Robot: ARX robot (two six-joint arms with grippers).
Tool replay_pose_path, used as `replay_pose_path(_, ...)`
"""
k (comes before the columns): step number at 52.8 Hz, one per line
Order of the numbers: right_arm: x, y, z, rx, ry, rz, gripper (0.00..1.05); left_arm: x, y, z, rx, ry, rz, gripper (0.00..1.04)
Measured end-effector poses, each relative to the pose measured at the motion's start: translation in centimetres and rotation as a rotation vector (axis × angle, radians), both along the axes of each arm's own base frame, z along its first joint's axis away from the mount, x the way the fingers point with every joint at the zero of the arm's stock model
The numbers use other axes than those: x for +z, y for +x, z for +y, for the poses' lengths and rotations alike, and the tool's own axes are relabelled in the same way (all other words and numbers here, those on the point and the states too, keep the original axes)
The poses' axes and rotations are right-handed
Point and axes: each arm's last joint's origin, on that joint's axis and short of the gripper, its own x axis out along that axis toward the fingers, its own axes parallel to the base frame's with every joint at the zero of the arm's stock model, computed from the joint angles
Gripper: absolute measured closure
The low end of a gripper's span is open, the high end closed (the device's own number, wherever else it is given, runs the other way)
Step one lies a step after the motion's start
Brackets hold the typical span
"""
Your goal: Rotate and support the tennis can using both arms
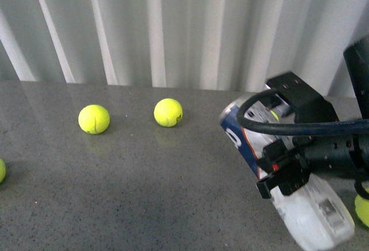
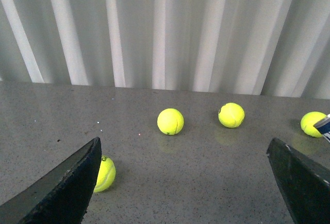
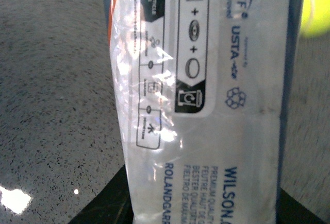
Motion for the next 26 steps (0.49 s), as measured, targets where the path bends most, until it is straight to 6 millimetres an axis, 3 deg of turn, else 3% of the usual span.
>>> replay_pose_path(7,0.9,1.3,2.0,0.297,-0.186,-0.195,0.82,0.0,0.0,0.0,0.000,0.000,0.000,0.07)
replay_pose_path(15,-0.9,3.6,5.0,0.626,-0.414,-0.276,0.92,0.0,0.0,0.0,0.000,0.000,0.000,0.07)
replay_pose_path(26,-3.1,5.4,7.6,0.782,-0.493,-0.340,0.93,0.0,0.0,0.0,0.000,0.000,0.000,0.07)
